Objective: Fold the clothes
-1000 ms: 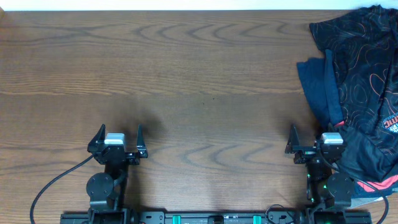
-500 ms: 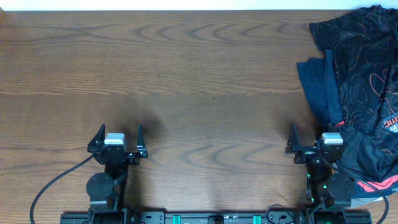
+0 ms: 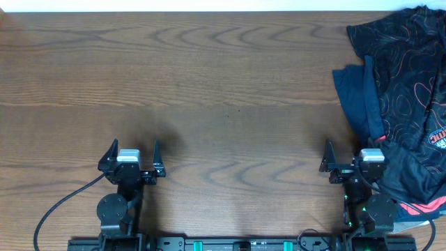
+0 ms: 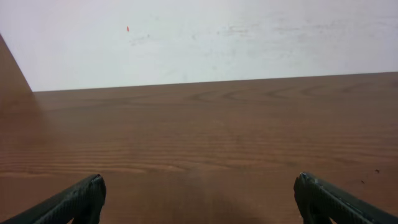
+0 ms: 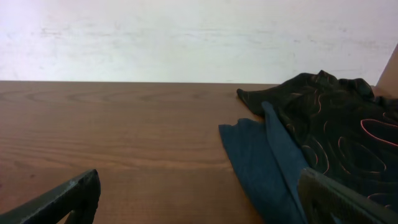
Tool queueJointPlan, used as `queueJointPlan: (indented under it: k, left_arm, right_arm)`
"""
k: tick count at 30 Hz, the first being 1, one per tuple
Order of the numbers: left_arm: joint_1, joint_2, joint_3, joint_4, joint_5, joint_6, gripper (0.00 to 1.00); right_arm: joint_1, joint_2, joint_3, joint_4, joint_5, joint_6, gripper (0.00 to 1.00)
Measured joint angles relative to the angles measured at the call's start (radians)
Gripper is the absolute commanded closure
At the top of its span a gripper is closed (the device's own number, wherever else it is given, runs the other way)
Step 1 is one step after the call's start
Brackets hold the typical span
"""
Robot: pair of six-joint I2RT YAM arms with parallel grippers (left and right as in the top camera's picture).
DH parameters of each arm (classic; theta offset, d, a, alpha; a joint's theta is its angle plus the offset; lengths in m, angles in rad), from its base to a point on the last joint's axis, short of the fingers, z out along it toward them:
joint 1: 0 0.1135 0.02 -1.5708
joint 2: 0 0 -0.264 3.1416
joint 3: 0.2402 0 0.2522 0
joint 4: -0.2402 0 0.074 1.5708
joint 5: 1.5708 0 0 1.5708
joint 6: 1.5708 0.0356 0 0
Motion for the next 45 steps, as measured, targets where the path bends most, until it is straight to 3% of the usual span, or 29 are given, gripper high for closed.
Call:
queueJointPlan:
  k: [10, 17, 22, 28, 32, 34, 36, 41, 45]
  left_arm:
    - [0.000, 0.000, 0.008, -0.008, 0.005, -0.080, 0.02]
    - [0.000, 0.077, 0.101, -0.124, 0.046, -0.138, 0.02]
    - [0.000, 0.249, 0.309, -0.301, 0.087, -0.152, 0.02]
    - [0.000, 0.523, 0.564, -0.524, 0.113, -0.158, 0.02]
    - [0.000, 0.669, 0.658, -0.595, 0.115, -0.158, 0.02]
    - [0.000, 0.719, 0.670, -0.602, 0.117, -0.158, 0.02]
    - [0.000, 0.756, 0.670, -0.607, 0.117, -0.158, 0.02]
    - [0.000, 0.808, 0.670, -0.607, 0.117, -0.158, 0.02]
    - [0.000, 0.817, 0.670, -0.607, 0.117, -0.158, 0.02]
  right_arm:
    - [0.000, 0.000, 0.001, -0.005, -0.001, 0.059, 0.01]
    - [0.000, 0.118, 0.107, -0.149, 0.039, 0.078, 0.01]
    - [0.000, 0.350, 0.305, -0.277, 0.101, 0.083, 0.01]
    - [-0.029, 0.724, 0.610, -0.554, 0.187, 0.106, 0.01]
    - [-0.091, 0.984, 0.783, -0.710, 0.242, 0.115, 0.01]
    - [-0.119, 1.094, 0.824, -0.716, 0.254, 0.117, 0.01]
    - [-0.136, 1.177, 0.834, -0.717, 0.261, 0.118, 0.08]
    - [-0.198, 1.348, 0.834, -0.732, 0.302, 0.195, 0.05]
    - [-0.253, 1.443, 0.834, -0.694, 0.327, 0.238, 0.14]
